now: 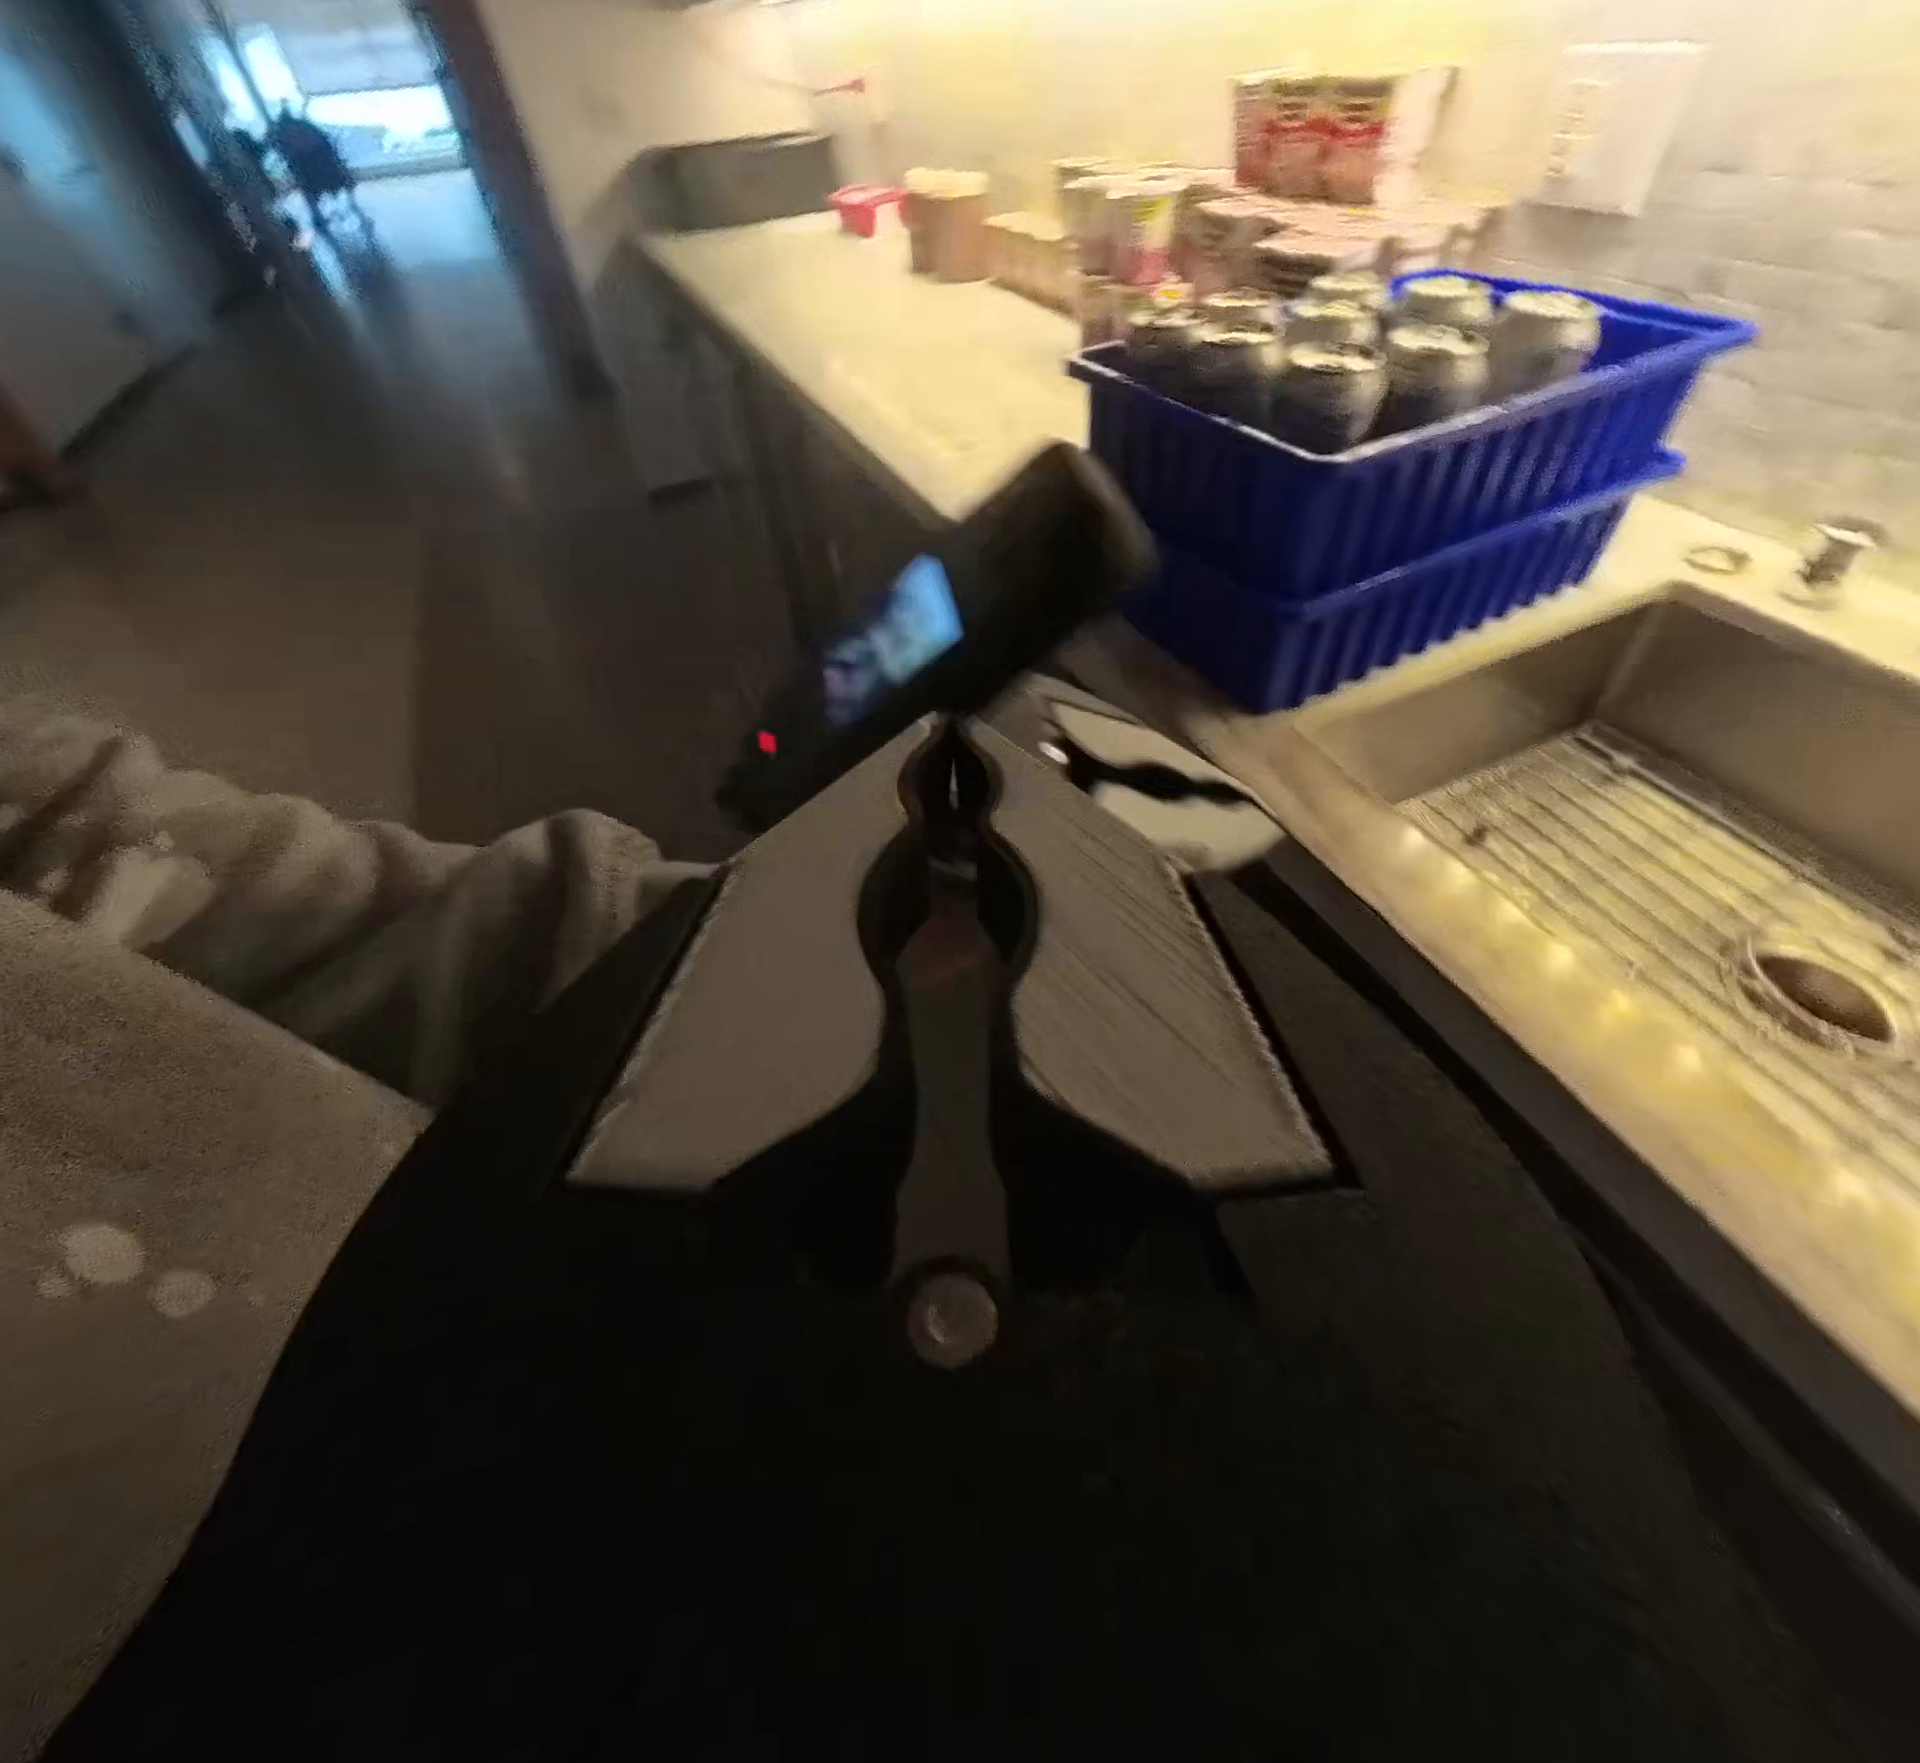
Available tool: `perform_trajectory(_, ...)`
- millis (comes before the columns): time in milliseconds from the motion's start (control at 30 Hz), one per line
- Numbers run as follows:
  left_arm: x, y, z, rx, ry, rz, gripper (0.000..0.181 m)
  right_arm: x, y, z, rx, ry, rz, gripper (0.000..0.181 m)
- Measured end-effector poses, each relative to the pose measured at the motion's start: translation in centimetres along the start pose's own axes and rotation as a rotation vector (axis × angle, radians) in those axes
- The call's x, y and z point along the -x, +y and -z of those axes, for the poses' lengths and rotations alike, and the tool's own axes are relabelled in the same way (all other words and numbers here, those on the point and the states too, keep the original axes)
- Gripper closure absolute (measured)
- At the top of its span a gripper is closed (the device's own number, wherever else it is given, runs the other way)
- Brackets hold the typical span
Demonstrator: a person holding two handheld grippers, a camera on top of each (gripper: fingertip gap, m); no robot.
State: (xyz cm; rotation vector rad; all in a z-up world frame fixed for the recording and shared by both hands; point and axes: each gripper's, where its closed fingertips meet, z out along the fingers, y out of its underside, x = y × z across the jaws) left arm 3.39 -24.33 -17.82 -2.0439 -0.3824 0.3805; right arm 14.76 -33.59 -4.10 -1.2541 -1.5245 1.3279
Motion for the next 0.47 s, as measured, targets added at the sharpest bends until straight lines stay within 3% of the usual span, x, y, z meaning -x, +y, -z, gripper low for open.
perform_trajectory(200, -2.7, -0.2, -1.3, 0.039, -0.010, -0.136, 0.181, 2.8, 2.4, -2.7, 0.146, -0.071, 0.077, 0.181)
perform_trajectory(467, -2.9, -0.1, -1.8, 0.067, -0.028, -0.164, 0.181, 1.8, 3.3, -2.7, 0.224, -0.009, 0.065, 0.181)
